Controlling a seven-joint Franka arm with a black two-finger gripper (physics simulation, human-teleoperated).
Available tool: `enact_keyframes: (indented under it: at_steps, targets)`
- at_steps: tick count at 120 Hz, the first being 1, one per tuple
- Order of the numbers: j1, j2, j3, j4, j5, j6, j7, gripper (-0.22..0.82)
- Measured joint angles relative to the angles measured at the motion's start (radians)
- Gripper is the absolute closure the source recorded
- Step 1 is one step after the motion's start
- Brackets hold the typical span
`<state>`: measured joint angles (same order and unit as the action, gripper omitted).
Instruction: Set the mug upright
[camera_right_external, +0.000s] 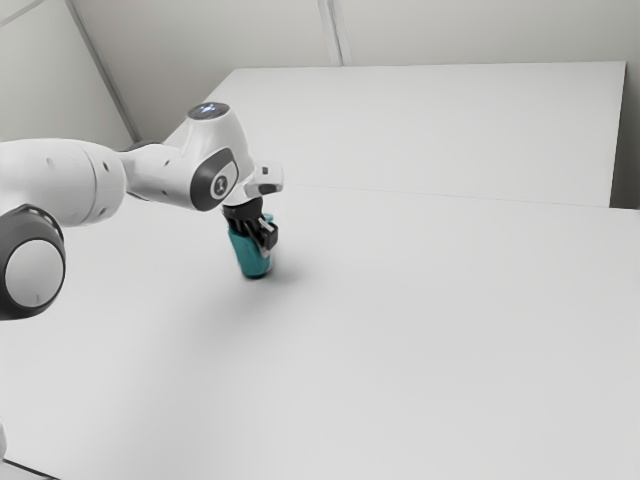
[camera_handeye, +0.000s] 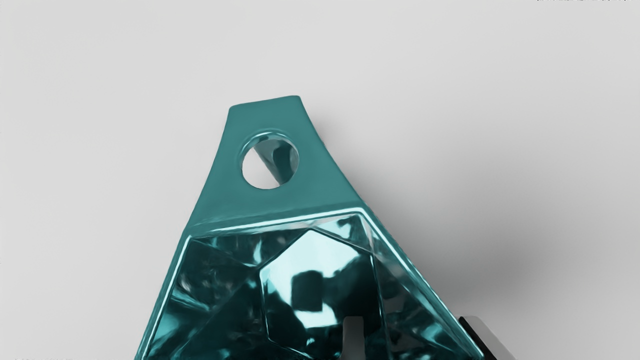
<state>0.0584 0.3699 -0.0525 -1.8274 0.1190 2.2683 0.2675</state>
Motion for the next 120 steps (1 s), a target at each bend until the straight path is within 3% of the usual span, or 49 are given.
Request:
enact_keyframes:
  at_steps: [18, 40, 72, 107, 120]
  targets:
    - [-0.001, -0.012, 0.002, 0.001, 0.002, -0.001, -0.003, 0.21]
    - [0.002, -0.044, 0.004, 0.003, 0.001, -0.007, -0.002, 0.09]
    - [0.007, -0.187, 0.022, 0.003, -0.002, -0.092, -0.001, 0.03]
    - [-0.001, -0.331, 0.070, 0.111, -0.003, -0.360, -0.021, 0.01]
    - [-0.058, -0.359, 0.132, 0.138, -0.003, -0.431, -0.029, 0.00]
